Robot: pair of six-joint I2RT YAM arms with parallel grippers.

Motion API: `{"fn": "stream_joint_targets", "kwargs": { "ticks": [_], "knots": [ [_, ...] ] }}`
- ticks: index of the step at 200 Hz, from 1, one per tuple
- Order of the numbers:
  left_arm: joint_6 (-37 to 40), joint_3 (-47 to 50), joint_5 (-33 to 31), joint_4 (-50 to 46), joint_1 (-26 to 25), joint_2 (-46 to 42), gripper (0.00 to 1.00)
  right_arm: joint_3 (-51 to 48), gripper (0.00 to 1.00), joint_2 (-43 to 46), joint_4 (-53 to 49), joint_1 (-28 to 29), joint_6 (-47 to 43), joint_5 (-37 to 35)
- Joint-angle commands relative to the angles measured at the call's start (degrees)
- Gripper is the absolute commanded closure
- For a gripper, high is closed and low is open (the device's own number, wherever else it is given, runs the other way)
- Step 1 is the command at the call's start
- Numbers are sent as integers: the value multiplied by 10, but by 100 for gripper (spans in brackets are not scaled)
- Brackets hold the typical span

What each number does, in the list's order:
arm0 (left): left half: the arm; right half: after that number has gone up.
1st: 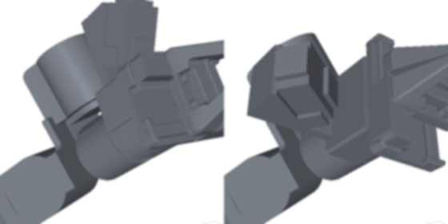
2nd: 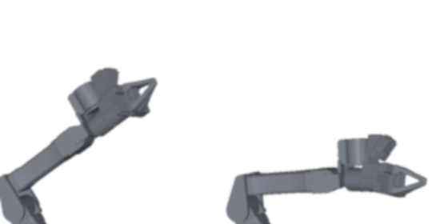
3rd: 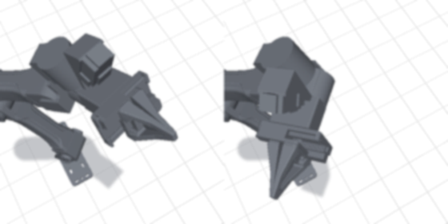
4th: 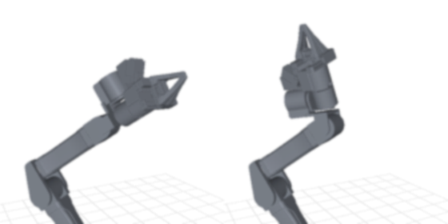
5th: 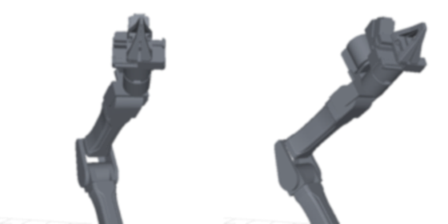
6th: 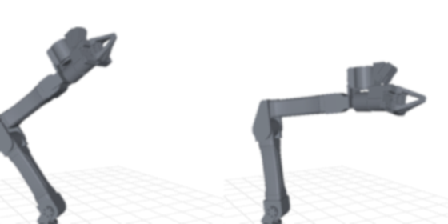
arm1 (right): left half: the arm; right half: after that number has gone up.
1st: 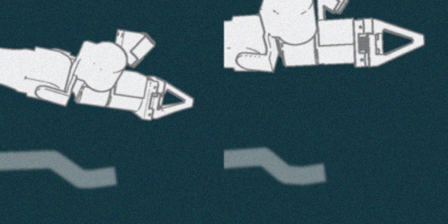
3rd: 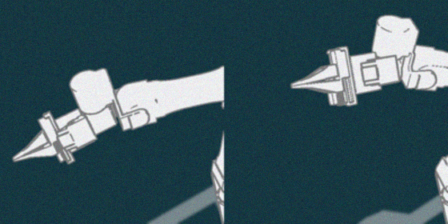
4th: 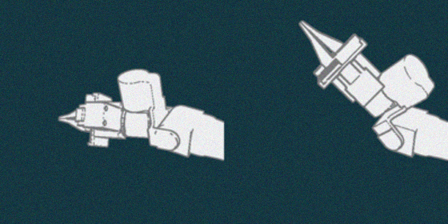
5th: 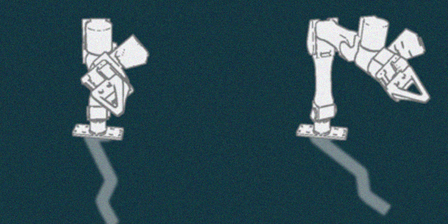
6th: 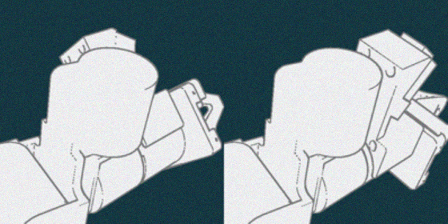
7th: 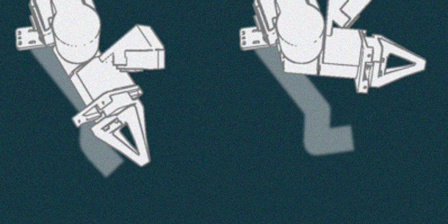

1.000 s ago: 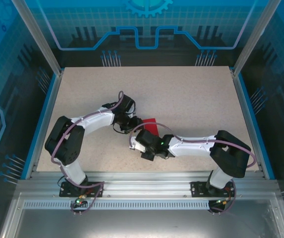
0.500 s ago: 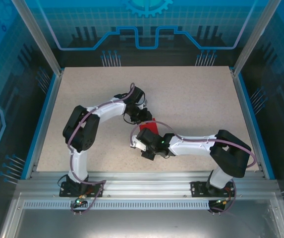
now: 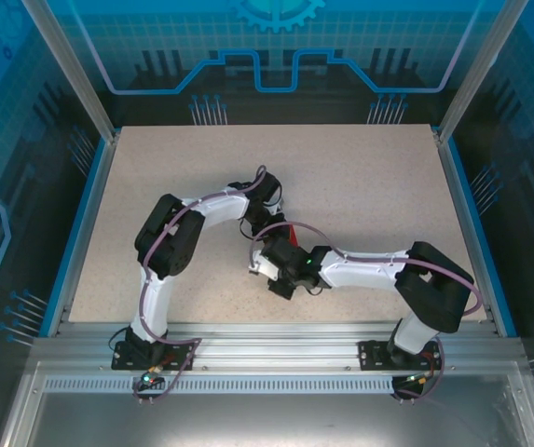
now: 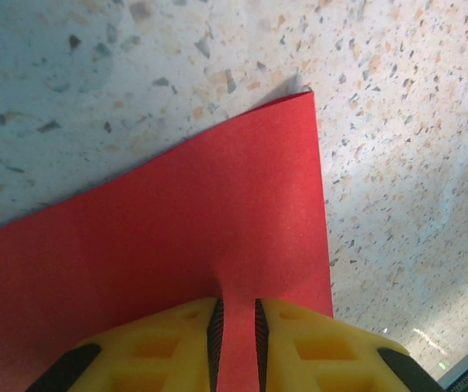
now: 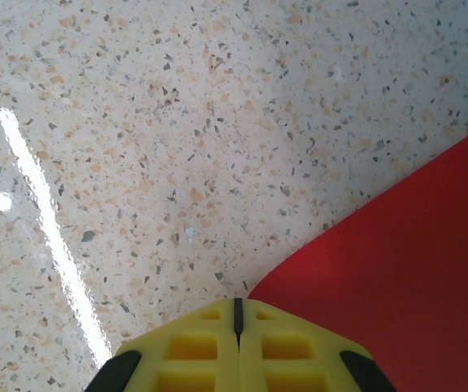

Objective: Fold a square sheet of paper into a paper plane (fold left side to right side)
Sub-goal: Third fold the triangle at the center of the table.

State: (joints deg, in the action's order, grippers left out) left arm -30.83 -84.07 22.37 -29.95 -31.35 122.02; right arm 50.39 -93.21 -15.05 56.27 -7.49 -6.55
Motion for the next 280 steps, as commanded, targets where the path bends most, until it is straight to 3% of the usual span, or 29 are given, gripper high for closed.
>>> {"fn": "stream_joint_targets", "kwargs": {
  "ticks": [1,92,185,280],
  "knots": [
    [19,-5,-2,-23,-7,27,78,18,100,6,-16,-27,21,44],
    [26,-7,-4,-26,-12,32,80,22,100,16,-16,-151,73,157],
    [26,-10,-4,-28,-14,33,81,29,100,-12,-21,-209,95,183],
    [28,-14,-3,-31,-16,32,82,50,100,-43,-49,-236,115,152]
  ]
}}
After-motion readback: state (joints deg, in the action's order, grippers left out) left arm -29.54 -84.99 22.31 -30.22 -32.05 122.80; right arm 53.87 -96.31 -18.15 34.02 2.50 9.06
